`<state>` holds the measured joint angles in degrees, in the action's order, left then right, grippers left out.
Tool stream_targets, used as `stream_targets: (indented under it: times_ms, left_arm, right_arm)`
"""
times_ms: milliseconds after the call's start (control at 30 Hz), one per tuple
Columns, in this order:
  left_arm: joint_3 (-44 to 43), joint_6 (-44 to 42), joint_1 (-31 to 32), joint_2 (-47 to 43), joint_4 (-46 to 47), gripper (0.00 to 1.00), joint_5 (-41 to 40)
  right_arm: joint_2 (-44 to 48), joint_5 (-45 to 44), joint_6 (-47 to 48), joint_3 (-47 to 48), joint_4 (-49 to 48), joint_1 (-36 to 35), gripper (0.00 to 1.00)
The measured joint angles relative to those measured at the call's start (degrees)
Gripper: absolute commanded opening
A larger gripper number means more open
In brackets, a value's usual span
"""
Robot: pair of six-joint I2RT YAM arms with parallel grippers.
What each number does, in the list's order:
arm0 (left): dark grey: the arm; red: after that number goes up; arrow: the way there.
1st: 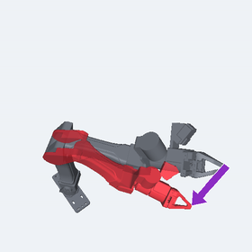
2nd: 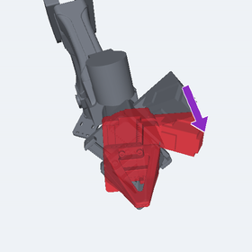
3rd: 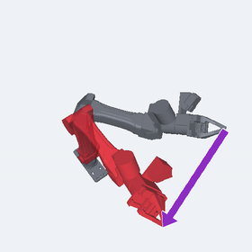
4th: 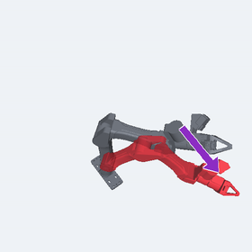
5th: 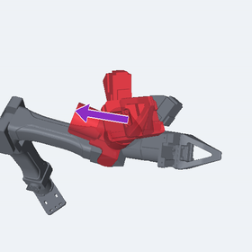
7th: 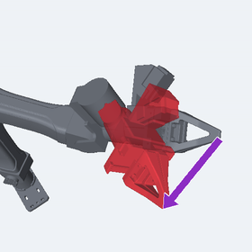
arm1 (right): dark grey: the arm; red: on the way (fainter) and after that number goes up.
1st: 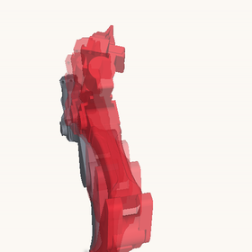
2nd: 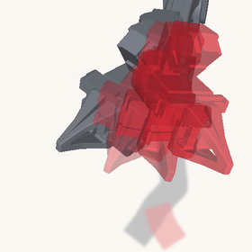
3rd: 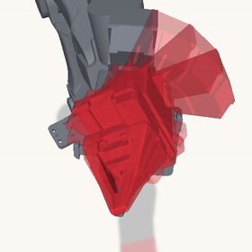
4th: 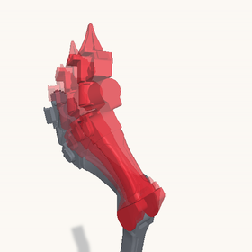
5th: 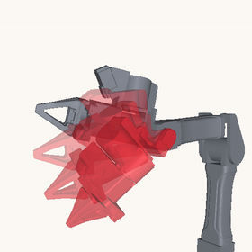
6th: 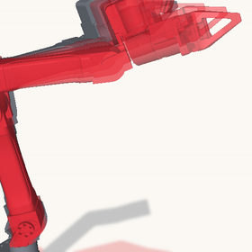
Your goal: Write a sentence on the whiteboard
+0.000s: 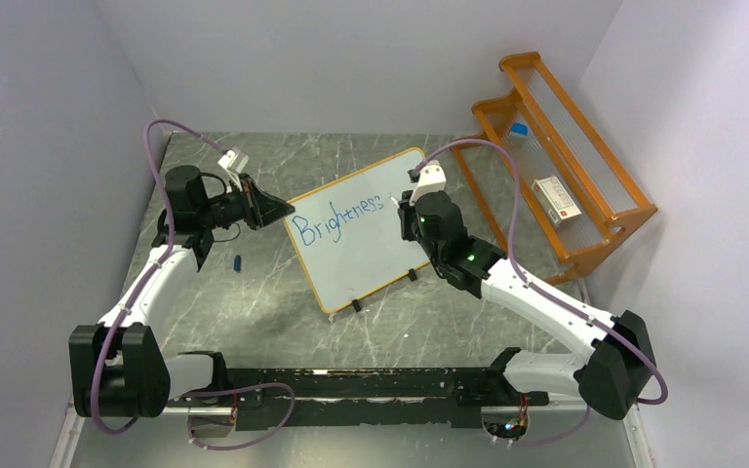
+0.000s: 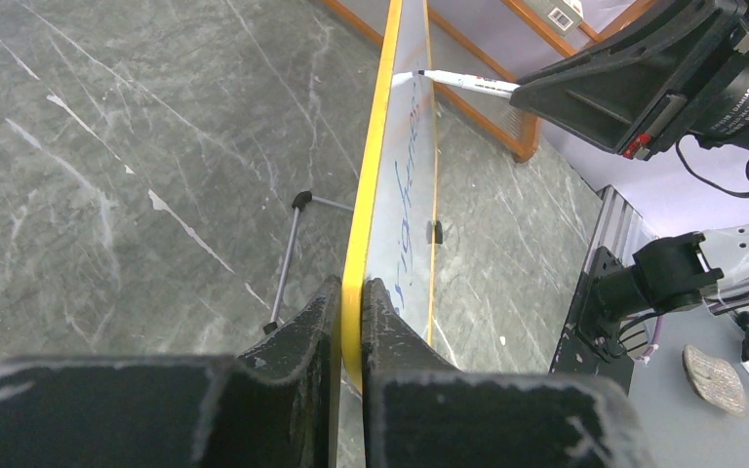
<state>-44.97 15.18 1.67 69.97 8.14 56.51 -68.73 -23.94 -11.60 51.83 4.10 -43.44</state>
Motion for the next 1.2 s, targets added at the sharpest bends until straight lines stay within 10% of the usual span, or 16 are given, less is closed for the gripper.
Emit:
stream_targets:
  times_ms: [1200]
  left_arm:
    - [0.0,0.0,0.0,0.0,0.0,0.05,0.0]
  right_arm:
    - [1.5,0.3,-1.7,-1.2,3.4,0.0,0.0]
